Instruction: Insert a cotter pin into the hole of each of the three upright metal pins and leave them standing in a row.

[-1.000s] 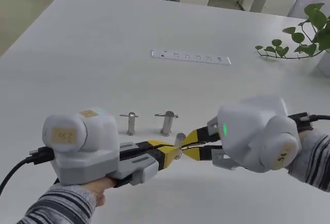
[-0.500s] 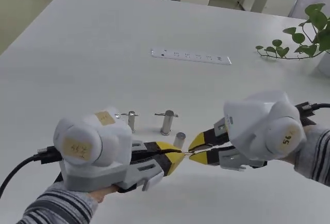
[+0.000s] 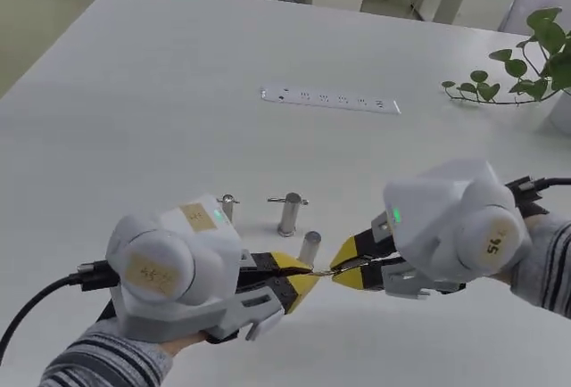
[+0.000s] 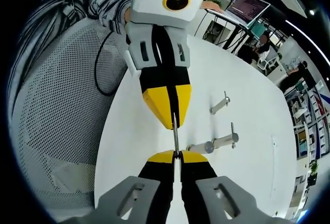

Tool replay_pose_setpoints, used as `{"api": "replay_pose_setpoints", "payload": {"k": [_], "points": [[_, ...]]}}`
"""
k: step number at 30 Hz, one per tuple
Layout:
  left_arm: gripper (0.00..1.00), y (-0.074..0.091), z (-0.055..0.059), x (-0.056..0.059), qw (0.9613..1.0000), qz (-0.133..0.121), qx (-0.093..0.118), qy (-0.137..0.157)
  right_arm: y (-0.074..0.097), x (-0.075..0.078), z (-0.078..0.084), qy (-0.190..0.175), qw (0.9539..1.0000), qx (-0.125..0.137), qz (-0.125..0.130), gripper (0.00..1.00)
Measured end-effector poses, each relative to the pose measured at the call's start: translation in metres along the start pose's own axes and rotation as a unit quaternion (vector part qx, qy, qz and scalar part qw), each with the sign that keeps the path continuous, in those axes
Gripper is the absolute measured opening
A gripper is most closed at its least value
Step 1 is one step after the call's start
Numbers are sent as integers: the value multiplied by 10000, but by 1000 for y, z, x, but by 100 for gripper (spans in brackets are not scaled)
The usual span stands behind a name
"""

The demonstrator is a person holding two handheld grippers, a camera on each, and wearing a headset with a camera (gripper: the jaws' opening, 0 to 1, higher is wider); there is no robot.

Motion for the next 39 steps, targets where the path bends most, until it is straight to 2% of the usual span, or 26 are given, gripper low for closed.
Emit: {"api": "replay_pose_setpoints", "payload": {"k": [5, 15, 18, 20, 22, 28, 34, 35, 37, 39], "points": [[1, 0, 0, -7, 9998, -163, 41, 96, 1, 7, 5, -64, 9998, -61, 181, 0], [23, -7, 3, -20, 9976, -695, -14, -32, 5, 20, 29, -484, 9969, -389, 478, 0], [29, -12, 7, -26, 9957, -917, -120, -104, 5, 24, 38, -647, 9950, -513, 560, 0], [31, -15, 9, -27, 9951, -948, -221, -187, 6, 27, 41, -707, 9942, -557, 595, 0], [33, -17, 9, -26, 9952, -927, -226, -197, 5, 28, 44, -765, 9936, -571, 607, 0], [33, -28, 8, -29, 9931, -1079, -308, -341, 1, 34, 56, -947, 9908, -692, 669, 0], [31, -41, 12, -34, 9920, -1179, -389, -240, -3, 36, 64, -1082, 9891, -748, 659, 0], [31, -43, 13, -35, 9920, -1184, -395, -200, -4, 36, 64, -1094, 9890, -753, 659, 0], [29, -48, 13, -32, 9931, -1109, -361, 150, -5, 38, 65, -1131, 9885, -751, 663, 0], [28, -51, 15, -34, 9929, -1118, -344, 222, -7, 39, 65, -1171, 9883, -716, 669, 0]]}}
Point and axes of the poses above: the centre of the closed fingertips' face, and the gripper's own axes: y roughly backward along the fingers, x roughly to its right, z roughly out of its underside, the point moved 3 cm from there along y, roughly backward along the fingers, and after that the axes turned 10 degrees about -z, right-handed, at the moved point
